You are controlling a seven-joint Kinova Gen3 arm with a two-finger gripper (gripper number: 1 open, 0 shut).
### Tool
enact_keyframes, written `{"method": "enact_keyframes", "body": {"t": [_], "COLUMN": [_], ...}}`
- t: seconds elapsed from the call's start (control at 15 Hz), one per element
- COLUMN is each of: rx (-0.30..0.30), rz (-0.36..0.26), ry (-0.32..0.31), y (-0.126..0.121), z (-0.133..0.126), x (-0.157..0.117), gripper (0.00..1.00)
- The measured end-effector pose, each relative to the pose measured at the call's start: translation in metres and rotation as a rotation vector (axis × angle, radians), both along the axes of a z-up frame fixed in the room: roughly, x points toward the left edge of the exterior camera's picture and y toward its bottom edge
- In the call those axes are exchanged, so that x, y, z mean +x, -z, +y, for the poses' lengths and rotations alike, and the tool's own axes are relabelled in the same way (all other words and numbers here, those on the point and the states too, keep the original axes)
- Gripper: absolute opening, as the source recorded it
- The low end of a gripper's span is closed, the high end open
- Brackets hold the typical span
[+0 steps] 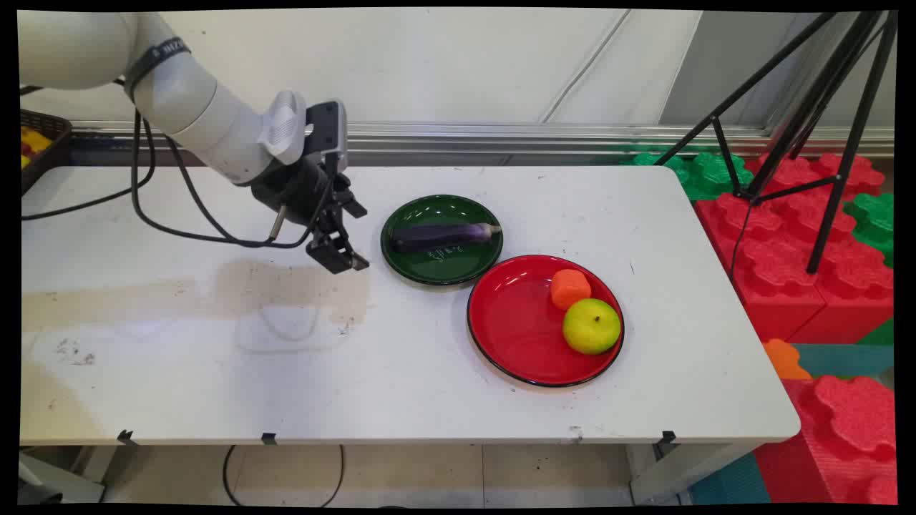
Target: Pick up the eggplant from the green plate
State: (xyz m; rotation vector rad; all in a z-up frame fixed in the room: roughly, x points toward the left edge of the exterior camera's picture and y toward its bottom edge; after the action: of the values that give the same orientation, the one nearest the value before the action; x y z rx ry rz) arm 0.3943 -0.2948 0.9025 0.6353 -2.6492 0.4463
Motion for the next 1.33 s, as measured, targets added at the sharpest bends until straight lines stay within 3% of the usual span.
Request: {"method": "enact_keyframes", "body": {"t": [0.8, 1.07, 1.33], "rx": [-0.067, -0.059, -0.014], "rz": [-0.024, -0.039, -0.068], "ry": [-0.047, -0.096, -0.129], "y": [-0.026, -0.018, 0.009], "z": [-0.041, -0.072, -0.107], "x": [-0.039, -0.063, -0.085], "gripper": [1.0, 1.0, 1.0]}}
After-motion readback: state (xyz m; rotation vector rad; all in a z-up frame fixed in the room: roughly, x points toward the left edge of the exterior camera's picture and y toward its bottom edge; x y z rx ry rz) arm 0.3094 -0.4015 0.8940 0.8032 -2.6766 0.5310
